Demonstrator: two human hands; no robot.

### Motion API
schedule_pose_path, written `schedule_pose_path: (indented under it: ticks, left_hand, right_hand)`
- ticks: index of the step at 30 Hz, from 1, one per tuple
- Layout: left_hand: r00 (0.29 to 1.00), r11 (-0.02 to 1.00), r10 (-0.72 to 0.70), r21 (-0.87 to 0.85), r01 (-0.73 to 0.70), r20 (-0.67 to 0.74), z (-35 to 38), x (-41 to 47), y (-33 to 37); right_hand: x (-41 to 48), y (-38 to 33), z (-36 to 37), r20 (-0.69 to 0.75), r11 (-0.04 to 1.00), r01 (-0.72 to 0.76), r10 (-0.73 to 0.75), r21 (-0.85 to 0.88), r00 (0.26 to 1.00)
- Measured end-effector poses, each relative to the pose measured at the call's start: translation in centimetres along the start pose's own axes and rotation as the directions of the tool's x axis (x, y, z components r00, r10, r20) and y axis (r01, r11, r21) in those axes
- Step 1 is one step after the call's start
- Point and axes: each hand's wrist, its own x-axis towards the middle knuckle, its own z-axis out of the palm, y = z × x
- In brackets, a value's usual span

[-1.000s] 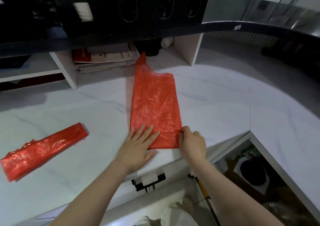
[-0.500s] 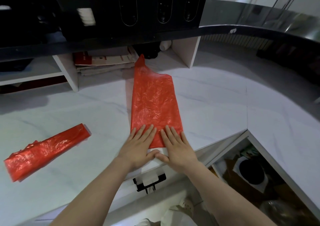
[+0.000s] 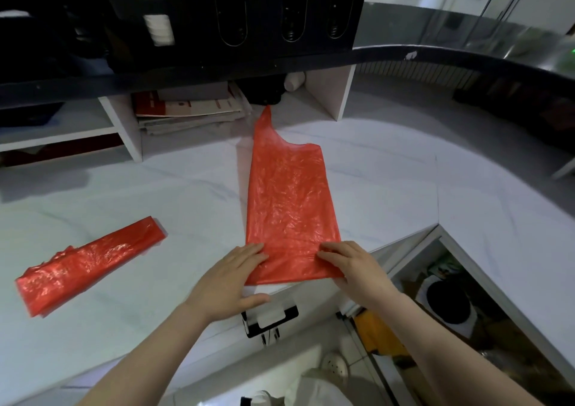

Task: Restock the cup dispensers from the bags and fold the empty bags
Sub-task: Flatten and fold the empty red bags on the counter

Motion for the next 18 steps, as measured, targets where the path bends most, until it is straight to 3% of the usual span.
schedule_pose_path:
  ticks: [2, 5, 8, 11, 18]
  left_hand:
    - [0.999, 0.999, -0.001, -0.037, -0.001, -0.051, -0.2, -0.2, 0.2]
    - [0.992, 0.992, -0.037, -0.124, 0.022, -0.118, -0.4, -0.3, 0.3]
    - [0.964, 0.966, -0.135, -0.245, 0.077, -0.231, -0.5, 0.0, 0.4]
    - [0.901, 0.925, -0.277, -0.347, 0.156, -0.333, -0.4, 0.9, 0.9]
    - [0.784, 0.782, -0.53, -0.544, 0.305, -0.323, 0.1, 1.7, 1.8]
  right_hand:
    - [-0.3, 0.2, -0.1, -0.063, 0.996, -0.044, 0.048, 0.072, 0.997]
    - [-0.1, 0.0, -0.1, -0.032, 0.974, -0.138, 0.146, 0.179, 0.989]
    - [0.6, 0.1, 0.1, -0.026, 0.91, -0.264, 0.288, 0.32, 0.957]
    - [1.2, 0.6, 0.8, -0.062, 0.875, -0.341, 0.384, 0.344, 0.921]
    - [2.8, 1.2, 2.1, -0.121, 0.783, -0.465, 0.554, 0.413, 0.824]
